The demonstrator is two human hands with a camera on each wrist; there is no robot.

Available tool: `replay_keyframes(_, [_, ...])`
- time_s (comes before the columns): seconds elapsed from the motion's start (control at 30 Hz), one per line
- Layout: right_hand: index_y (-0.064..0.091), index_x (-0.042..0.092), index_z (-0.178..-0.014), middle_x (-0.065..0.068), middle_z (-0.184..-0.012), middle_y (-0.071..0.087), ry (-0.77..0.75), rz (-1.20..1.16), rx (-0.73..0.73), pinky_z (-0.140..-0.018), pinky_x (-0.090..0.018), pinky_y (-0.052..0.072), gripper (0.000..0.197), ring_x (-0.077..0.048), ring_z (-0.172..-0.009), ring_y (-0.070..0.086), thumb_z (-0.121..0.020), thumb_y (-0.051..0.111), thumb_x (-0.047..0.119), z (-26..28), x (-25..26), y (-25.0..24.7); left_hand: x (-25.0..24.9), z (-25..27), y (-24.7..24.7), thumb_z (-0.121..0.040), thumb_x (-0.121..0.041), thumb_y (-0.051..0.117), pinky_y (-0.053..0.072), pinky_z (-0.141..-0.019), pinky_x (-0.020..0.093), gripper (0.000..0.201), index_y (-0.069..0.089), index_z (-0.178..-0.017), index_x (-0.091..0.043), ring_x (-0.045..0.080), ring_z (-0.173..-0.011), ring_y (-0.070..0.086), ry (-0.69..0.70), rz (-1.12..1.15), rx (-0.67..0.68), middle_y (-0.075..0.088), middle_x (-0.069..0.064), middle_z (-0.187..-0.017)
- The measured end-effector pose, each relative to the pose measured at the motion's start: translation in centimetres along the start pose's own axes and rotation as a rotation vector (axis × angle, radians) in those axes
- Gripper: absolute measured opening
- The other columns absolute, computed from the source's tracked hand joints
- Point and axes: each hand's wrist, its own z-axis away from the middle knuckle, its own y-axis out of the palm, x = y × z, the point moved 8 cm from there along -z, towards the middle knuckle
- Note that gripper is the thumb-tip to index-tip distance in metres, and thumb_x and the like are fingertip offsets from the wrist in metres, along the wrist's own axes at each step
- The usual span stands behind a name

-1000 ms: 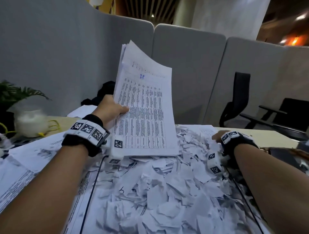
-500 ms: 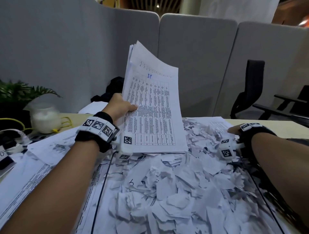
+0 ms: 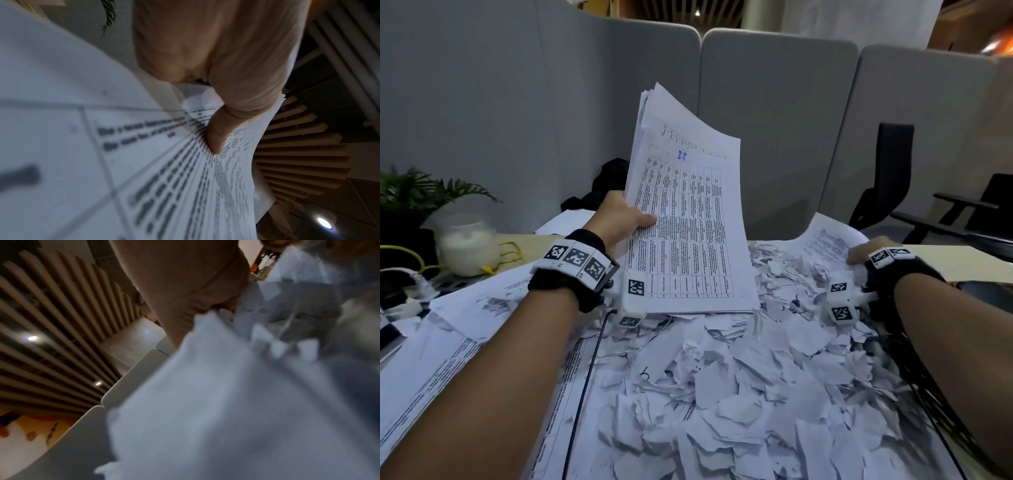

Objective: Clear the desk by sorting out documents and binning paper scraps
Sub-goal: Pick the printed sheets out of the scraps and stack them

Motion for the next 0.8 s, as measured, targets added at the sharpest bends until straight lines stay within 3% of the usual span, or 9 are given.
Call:
replay_keyframes(0.07, [0.066,0.001,-0.109,-0.019,-0.106,0.065,0.014,0.077,-0.045,-0.082,-0.035,0.051,0.039,-0.034,-0.095,0.062,-0.076,0.074,0.019,0.9,1.0,-0.9,0.2,-0.1,0.1,-0.086,0.001,0.066,0.049,-0.073,0.029,0.026,0.056,-0.108,-0.01,0.016,-0.086,0.063,-0.007,-0.003,0.021,0.064,0.0,-0.094])
replay_keyframes(0.13, [0.064,0.001,-0.104,-0.017,-0.098,0.061,-0.043,0.159,-0.02,-0.076,-0.034,0.05,0.045,-0.032,-0.085,0.059,-0.071,0.08,0.026,2.2,2.7,-0.9,0.3,0.0,0.2,-0.086,0.001,0.066,0.05,-0.077,0.033,0.027,0.057,-0.109,-0.01,0.017,-0.087,0.064,-0.011,-0.01,0.03,0.065,0.002,-0.097])
replay_keyframes(0.27, [0.062,0.0,-0.107,-0.019,-0.104,0.061,-0.091,0.212,0.029,-0.072,-0.033,0.046,0.049,-0.033,-0.087,0.059,-0.075,0.079,0.034,3.6,4.5,-0.5,0.3,0.1,0.2,-0.085,0.0,0.068,0.05,-0.088,0.038,0.032,0.057,-0.115,-0.007,0.022,-0.096,0.064,-0.011,-0.019,0.032,0.066,0.006,-0.107])
replay_keyframes(0.33, [0.062,-0.001,-0.106,-0.018,-0.099,0.057,-0.132,0.233,-0.019,-0.071,-0.034,0.045,0.039,-0.033,-0.083,0.057,-0.081,0.072,0.028,4.0,5.3,-1.1,0.3,0.0,0.1,-0.086,0.001,0.067,0.05,-0.083,0.036,0.03,0.057,-0.112,-0.008,0.019,-0.092,0.064,-0.013,-0.014,0.031,0.066,0.004,-0.102])
replay_keyframes(0.4, [0.061,0.0,-0.107,-0.019,-0.105,0.057,-0.166,0.293,-0.079,-0.072,-0.035,0.044,0.029,-0.037,-0.092,0.059,-0.087,0.064,0.022,4.6,5.8,-1.7,0.4,-0.1,0.2,-0.086,0.001,0.067,0.05,-0.081,0.035,0.029,0.057,-0.112,-0.008,0.018,-0.09,0.064,-0.016,-0.015,0.033,0.066,0.004,-0.101])
replay_keyframes(0.6, [0.059,0.003,-0.113,-0.017,-0.113,0.057,-0.186,0.296,-0.153,-0.077,-0.04,0.046,0.031,-0.038,-0.102,0.06,-0.089,0.06,0.021,6.0,6.9,-3.4,0.6,-0.3,0.5,-0.087,0.001,0.065,0.051,-0.069,0.031,0.03,0.059,-0.115,-0.008,0.019,-0.089,0.065,-0.017,-0.028,0.047,0.067,0.006,-0.102])
replay_keyframes(0.7, [0.061,0.0,-0.11,-0.019,-0.11,0.06,-0.201,0.198,-0.271,-0.078,-0.042,0.048,0.027,-0.041,-0.101,0.061,-0.088,0.059,0.015,6.9,7.5,-5.3,0.6,-0.3,0.7,-0.087,0.001,0.065,0.05,-0.066,0.028,0.031,0.059,-0.117,-0.007,0.018,-0.089,0.065,-0.015,-0.032,0.041,0.067,0.007,-0.105])
replay_keyframes(0.8, [0.063,-0.004,-0.107,-0.025,-0.109,0.061,-0.268,0.103,-0.413,-0.079,-0.044,0.049,0.026,-0.045,-0.1,0.061,-0.089,0.055,0.011,8.3,8.5,-8.1,0.7,-0.3,0.9,-0.086,0.001,0.066,0.05,-0.073,0.031,0.036,0.058,-0.121,-0.005,0.021,-0.093,0.065,-0.02,-0.038,0.033,0.067,0.008,-0.11])
